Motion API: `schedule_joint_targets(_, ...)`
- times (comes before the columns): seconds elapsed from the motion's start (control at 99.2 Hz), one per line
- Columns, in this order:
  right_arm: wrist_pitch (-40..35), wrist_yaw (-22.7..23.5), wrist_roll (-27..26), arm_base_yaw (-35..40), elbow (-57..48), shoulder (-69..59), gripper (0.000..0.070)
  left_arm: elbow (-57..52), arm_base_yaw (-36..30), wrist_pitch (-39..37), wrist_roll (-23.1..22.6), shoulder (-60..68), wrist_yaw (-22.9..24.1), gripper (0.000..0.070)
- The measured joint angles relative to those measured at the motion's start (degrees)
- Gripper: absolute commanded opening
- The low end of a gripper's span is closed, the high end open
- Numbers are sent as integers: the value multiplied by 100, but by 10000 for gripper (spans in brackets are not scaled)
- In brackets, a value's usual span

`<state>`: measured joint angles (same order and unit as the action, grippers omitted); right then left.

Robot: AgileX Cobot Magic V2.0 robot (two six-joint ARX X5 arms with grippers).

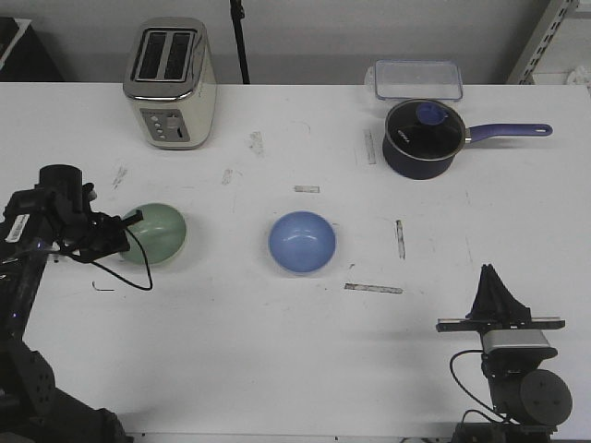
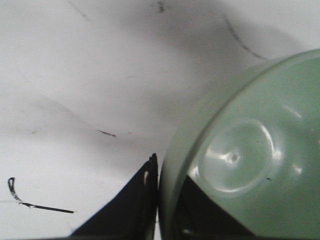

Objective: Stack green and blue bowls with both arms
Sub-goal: 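Lift the green bowl with the left gripper and lower it into the blue bowl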

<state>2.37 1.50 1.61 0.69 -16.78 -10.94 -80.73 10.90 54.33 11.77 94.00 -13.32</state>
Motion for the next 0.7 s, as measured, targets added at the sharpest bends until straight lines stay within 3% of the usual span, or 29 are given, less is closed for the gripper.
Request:
schedule_joint_targets(0.232, 0, 0, 0, 0, 0, 0, 15, -977, -763, 162, 201, 0, -59, 1)
schedule_joint_targets(0.695, 0, -2, 0, 0, 0, 0, 15, -1655, -3289, -363, 1095, 323, -120, 1)
